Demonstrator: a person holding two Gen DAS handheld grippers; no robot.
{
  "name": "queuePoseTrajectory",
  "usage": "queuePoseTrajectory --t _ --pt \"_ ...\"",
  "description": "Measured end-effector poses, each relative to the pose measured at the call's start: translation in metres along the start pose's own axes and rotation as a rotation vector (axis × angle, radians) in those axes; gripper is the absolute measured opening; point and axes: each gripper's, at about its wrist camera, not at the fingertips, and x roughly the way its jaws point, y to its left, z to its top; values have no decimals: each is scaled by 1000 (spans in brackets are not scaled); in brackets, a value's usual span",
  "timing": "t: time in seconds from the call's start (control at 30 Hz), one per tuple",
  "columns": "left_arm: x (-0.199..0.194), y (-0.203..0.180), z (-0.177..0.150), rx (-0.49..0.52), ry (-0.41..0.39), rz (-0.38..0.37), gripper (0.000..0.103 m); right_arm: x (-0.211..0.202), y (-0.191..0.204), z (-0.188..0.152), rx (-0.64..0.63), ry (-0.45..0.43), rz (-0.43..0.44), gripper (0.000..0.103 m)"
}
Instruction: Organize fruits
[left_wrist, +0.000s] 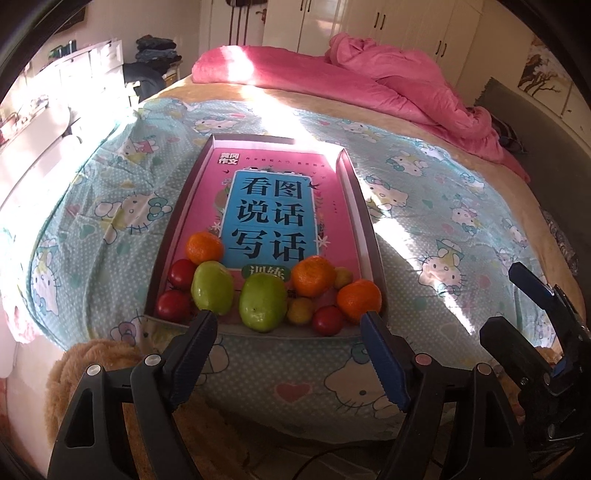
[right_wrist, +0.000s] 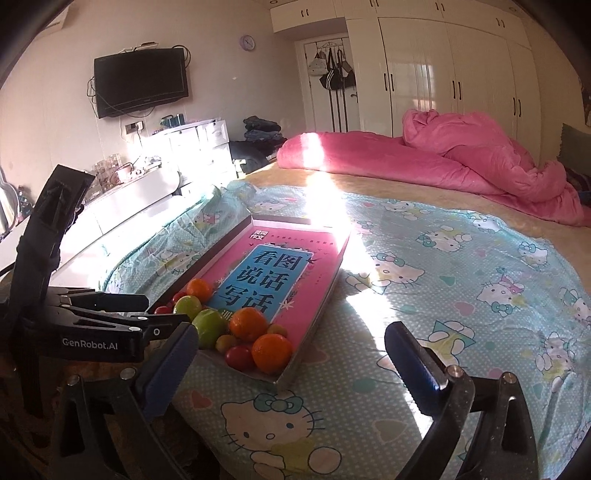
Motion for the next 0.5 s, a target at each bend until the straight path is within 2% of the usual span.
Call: queuePoseTrajectory --t 0.3,0.5 --pt "-8 -12 -32 -9 12 21 81 -19 -5 -18 24 59 6 102" --pt "-8 -14 -36 0 18 30 81 -16 -7 -28 55 92 0 102"
